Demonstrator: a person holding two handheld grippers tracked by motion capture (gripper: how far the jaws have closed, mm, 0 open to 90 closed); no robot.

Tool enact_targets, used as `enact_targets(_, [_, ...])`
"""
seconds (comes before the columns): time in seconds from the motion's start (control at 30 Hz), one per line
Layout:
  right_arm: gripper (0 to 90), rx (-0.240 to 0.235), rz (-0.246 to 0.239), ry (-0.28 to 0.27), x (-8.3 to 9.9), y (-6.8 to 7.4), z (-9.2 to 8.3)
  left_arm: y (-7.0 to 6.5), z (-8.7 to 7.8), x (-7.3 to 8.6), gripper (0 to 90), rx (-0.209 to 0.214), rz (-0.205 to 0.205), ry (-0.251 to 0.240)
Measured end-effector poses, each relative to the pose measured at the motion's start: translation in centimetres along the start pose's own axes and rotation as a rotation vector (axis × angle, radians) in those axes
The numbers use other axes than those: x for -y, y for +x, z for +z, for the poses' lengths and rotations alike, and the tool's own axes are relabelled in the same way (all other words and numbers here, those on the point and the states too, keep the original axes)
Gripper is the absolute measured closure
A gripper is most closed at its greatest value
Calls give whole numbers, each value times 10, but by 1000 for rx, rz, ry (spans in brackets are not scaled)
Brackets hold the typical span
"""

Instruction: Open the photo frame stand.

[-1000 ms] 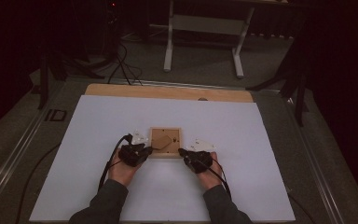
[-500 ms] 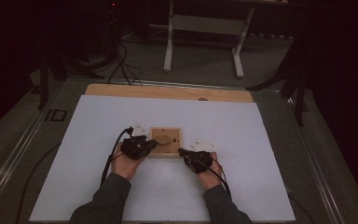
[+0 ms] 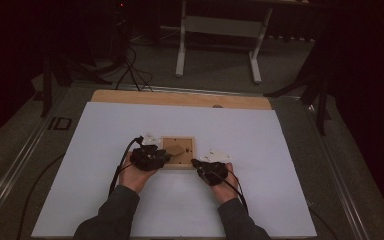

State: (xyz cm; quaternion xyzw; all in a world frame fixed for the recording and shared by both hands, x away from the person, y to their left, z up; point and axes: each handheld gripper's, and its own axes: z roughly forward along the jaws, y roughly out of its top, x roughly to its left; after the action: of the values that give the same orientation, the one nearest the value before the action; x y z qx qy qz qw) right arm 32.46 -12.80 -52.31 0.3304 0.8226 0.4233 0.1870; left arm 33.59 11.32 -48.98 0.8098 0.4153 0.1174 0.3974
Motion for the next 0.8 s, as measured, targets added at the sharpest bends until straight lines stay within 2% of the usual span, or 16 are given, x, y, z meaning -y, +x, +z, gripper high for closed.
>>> enact_targets(0.2, [893, 1, 0, 0, 0, 0, 0, 1, 3, 0, 607, 22, -14, 22])
enact_targets(0.47, [891, 1, -1, -1, 0, 0, 0, 4, 7, -2, 547, 62, -53, 29])
enact_targets(0.8, [889, 2, -3, -1, 0, 0, 0, 9, 17, -9, 510, 103, -130, 28])
